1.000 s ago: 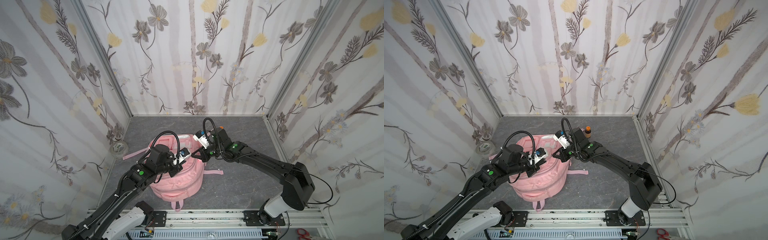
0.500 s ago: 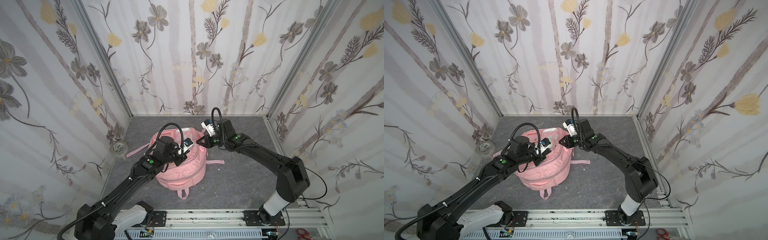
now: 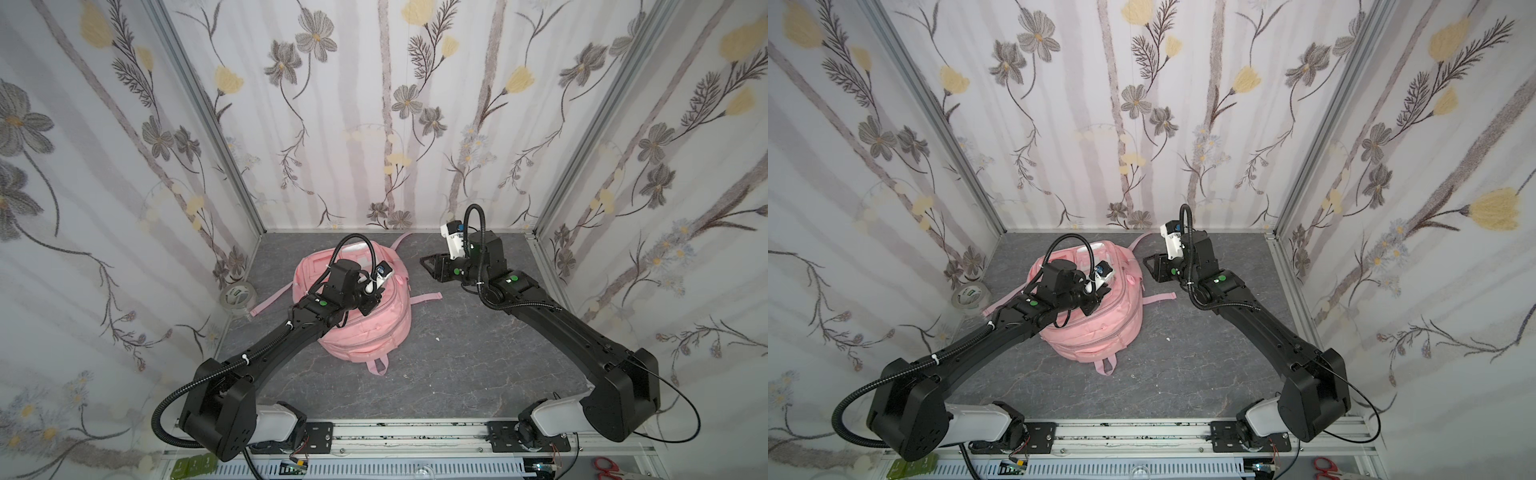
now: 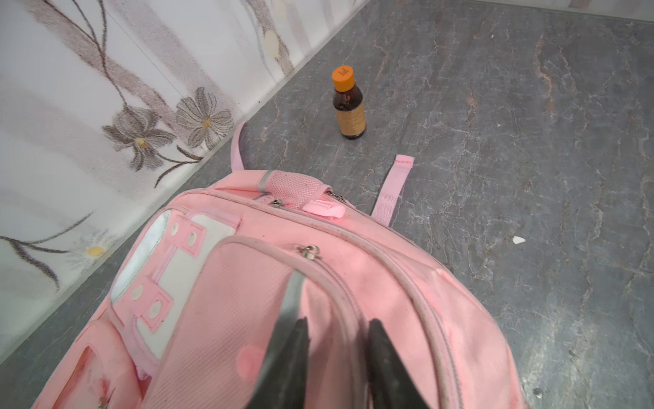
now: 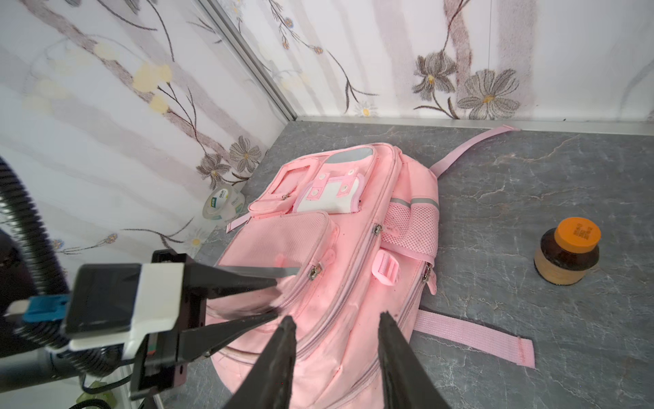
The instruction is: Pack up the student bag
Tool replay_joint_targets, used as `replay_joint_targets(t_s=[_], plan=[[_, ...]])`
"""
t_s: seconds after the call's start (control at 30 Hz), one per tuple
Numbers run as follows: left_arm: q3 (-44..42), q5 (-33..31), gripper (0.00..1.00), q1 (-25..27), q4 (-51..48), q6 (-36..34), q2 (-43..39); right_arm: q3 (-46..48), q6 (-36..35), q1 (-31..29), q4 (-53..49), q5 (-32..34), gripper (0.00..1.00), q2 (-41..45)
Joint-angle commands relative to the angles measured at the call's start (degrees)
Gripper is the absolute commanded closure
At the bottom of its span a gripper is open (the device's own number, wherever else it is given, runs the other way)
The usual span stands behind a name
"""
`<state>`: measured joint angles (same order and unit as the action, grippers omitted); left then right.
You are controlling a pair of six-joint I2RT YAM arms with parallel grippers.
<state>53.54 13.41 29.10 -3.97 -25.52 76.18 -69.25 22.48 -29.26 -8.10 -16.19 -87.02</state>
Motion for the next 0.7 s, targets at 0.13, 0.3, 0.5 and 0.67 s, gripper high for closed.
replay_joint_targets(t_s=[0.13, 0.3, 0.5, 0.67], plan=[[-0.8, 3.0, 0.34, -0.6, 8.9, 5.5, -4.8, 3.7, 0.1, 2.9, 0.4, 5.9, 0.59, 5.3], [-2.9, -3.3, 0.34, -1.8, 17.1, 9.9, -10.7, 5.7, -0.8, 7.3, 0.2, 12.0, 0.56, 8.9], [-7.0, -23.1, 0.32, -5.7, 23.1, 17.5, -16.0, 8.2, -1.6, 15.7, 0.0, 21.0, 0.50, 13.9], [-11.3, -37.6, 0.29, -11.2, 22.2, 22.8, -16.3, 17.0, -4.2, 22.8, 4.0, 28.3, 0.36, 20.4]])
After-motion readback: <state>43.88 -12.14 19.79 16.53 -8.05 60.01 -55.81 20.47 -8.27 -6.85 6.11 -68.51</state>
